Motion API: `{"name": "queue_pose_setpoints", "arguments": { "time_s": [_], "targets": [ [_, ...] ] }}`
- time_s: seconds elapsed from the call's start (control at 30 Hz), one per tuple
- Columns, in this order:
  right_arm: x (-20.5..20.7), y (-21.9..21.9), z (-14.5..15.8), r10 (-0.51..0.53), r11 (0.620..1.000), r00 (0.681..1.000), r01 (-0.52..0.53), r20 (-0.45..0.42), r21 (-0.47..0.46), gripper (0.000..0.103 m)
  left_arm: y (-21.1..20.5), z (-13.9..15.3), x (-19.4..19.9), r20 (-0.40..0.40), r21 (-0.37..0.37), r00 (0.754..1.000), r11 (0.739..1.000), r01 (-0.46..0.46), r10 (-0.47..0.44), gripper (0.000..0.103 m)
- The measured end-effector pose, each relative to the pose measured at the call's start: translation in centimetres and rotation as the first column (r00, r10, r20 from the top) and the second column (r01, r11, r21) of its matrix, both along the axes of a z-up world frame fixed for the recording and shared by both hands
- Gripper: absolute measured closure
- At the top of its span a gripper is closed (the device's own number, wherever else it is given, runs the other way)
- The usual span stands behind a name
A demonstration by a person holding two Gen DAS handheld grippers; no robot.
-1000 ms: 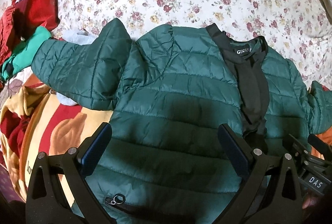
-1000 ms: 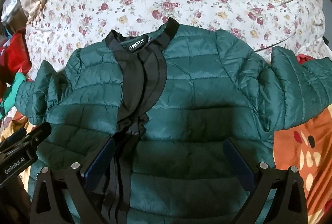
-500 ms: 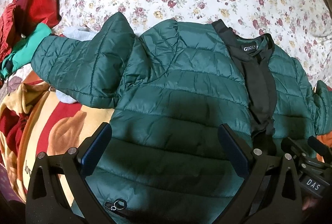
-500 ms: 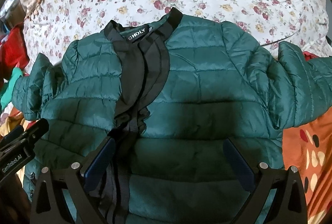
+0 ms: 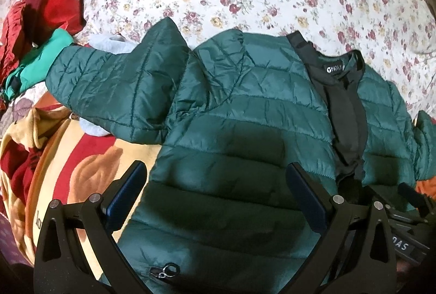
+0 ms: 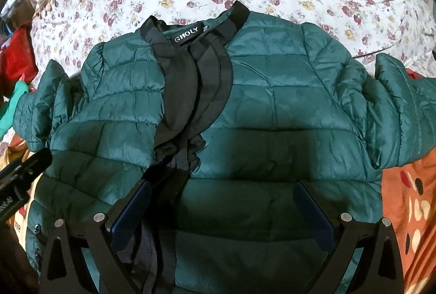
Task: Fold large clothes
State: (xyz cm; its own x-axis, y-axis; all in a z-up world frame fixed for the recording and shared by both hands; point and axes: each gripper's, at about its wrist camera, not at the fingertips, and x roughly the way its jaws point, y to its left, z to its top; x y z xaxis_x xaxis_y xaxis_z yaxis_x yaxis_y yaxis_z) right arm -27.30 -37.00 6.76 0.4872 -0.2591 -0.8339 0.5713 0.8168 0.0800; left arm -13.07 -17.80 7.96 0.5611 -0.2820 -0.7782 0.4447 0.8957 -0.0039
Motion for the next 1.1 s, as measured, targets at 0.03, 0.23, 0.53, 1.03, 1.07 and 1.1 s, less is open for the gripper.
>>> {"name": "queue_pose_setpoints", "arguments": {
  "time_s": [0.03,0.23,0.53,1.03,1.07,1.1],
  "targets": [
    [0.1,0.0,0.0,0.001,1.0,1.0,-0.001,0.001,0.004,0.0,0.3,0.3,0.1,0.002,-0.006,1.0,1.0,0.0,0.0,0.001],
    [0.5,0.7,-0.1,0.035,0.999,0.999,-0.035,-0.004,0.017,0.0,3.8,2.4,2.3,0.023,-0.047,0.999,0.998,-0.034,0.035,0.001],
    [0.7,1.7,0.2,0.065,0.997,0.998,-0.065,0.013,0.035,0.0,14.1,3.4,13.4,0.014,-0.074,0.934,0.932,-0.355,0.357,0.001],
    [3.2,2.1,-1.4,0.08,0.996,0.995,-0.078,-0.055,0.04,0.0,21.8,-3.6,28.3,-0.044,0.034,0.842,0.843,-0.537,0.538,0.065],
    [3.3,2.1,-1.5,0.08,0.996,0.995,-0.078,-0.055,0.041,0.0,21.9,-3.8,28.3,-0.053,0.018,0.847,0.849,-0.529,0.529,0.072],
    [3.3,2.1,-1.4,0.08,0.996,0.995,-0.078,-0.054,0.043,0.0,22.0,-3.7,28.1,-0.039,0.007,0.849,0.849,-0.528,0.527,0.077]
  ]
}}
